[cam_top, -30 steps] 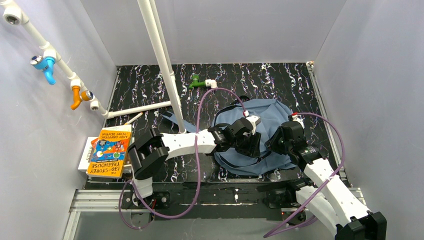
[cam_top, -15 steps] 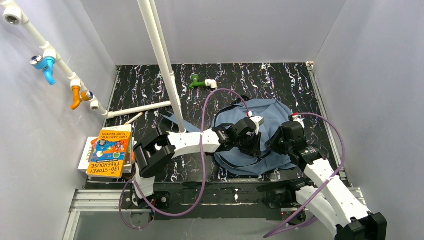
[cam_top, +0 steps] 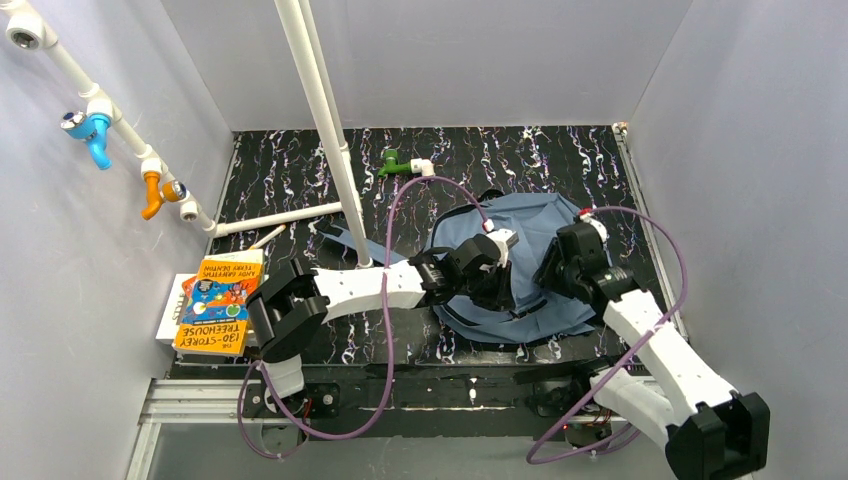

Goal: Pack the student bag
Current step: Unzip the student bag at the center of the board.

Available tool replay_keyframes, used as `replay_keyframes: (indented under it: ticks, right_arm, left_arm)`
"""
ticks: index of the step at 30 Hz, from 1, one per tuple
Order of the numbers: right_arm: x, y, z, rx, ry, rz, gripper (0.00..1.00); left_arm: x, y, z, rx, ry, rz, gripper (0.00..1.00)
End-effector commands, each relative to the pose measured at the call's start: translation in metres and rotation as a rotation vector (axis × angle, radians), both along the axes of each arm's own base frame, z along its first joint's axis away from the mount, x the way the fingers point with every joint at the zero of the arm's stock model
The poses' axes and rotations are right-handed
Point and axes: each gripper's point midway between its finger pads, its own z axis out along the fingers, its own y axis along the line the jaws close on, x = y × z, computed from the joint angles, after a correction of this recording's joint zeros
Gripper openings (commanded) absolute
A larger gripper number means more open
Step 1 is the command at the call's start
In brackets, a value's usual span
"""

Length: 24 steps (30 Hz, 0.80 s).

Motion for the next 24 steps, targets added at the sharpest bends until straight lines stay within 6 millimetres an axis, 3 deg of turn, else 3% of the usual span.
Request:
replay_keyframes:
  ticks: [1, 4, 9, 16, 22, 24]
  right_arm:
    - [-0.008, -0.014, 0.027, -0.107, 0.065, 0.045, 0.70]
    - [-0.033, -0.015, 0.027, -0.081, 0.140, 0.048, 0.78]
    - [-0.066, 0.008, 0.022, 0.168, 0.130, -0.012, 0.74]
    - [-0.057, 0.042, 0.003, 0.506, 0.054, -0.133, 0.68]
    - [-0.046, 0.047, -0.014, 0.584, 0.054, -0.218, 0.64]
    - [-0.044, 0.042, -0.017, 0.566, 0.036, -0.244, 0.55]
  left_arm:
    - [0.004, -0.014, 0.040, -0.119, 0.015, -0.018, 0.00]
    - [0.011, -0.020, 0.047, -0.135, 0.001, -0.014, 0.00]
    - [0.017, -0.022, 0.063, -0.164, -0.023, -0.024, 0.00]
    - [0.003, -0.014, 0.062, -0.190, 0.021, -0.041, 0.00]
    - [-0.010, -0.006, 0.062, -0.225, 0.076, -0.038, 0.00]
    - [-0.012, -0.001, 0.060, -0.225, 0.084, -0.033, 0.00]
